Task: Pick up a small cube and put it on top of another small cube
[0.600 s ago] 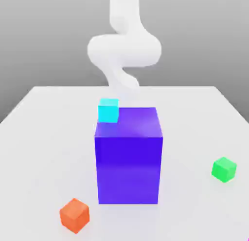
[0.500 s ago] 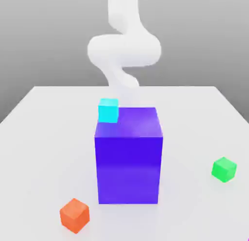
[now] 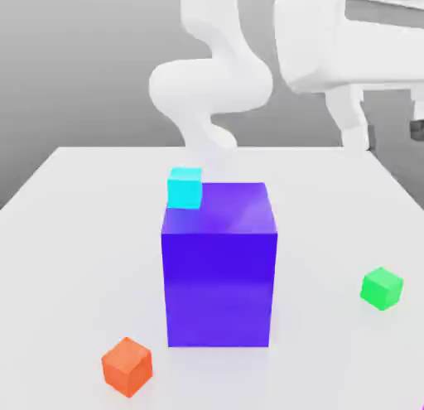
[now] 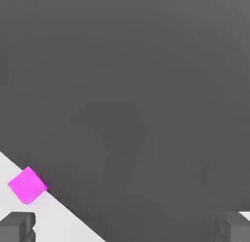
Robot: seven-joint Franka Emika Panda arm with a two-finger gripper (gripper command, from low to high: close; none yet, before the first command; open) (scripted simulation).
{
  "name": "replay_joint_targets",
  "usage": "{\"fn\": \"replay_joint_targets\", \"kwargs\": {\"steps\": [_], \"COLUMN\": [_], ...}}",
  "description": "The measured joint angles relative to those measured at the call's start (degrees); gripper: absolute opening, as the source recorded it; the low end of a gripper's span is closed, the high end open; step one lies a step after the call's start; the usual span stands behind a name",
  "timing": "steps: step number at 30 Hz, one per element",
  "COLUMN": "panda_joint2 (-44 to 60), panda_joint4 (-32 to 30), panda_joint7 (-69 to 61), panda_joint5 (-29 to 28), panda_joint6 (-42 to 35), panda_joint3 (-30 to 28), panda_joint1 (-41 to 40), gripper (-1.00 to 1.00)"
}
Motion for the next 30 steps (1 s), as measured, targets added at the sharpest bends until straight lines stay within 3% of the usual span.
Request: {"fn": "replay_joint_targets", "kwargs": {"steps": [7,15,19,20,26,30], "panda_joint2": [14.4,30.9,39.2,41.0,41.8,36.3], "panda_joint4": [3.5,7.6,9.7,10.1,10.3,8.9], "panda_joint7": [-8.8,-16.3,-17.1,-17.0,-17.1,-17.6], "panda_joint5": [-1.8,-7.8,-9.7,-9.9,-9.9,-9.3], "panda_joint6": [2.4,5.0,9.5,10.8,11.3,7.1], "panda_joint3": [2.2,4.5,4.1,3.9,3.8,4.3], "panda_joint1": [3.2,7.1,8.4,8.6,8.7,8.4], "gripper": [0.0,0.0,0.0,-1.0,-1.0,-1.0]}}
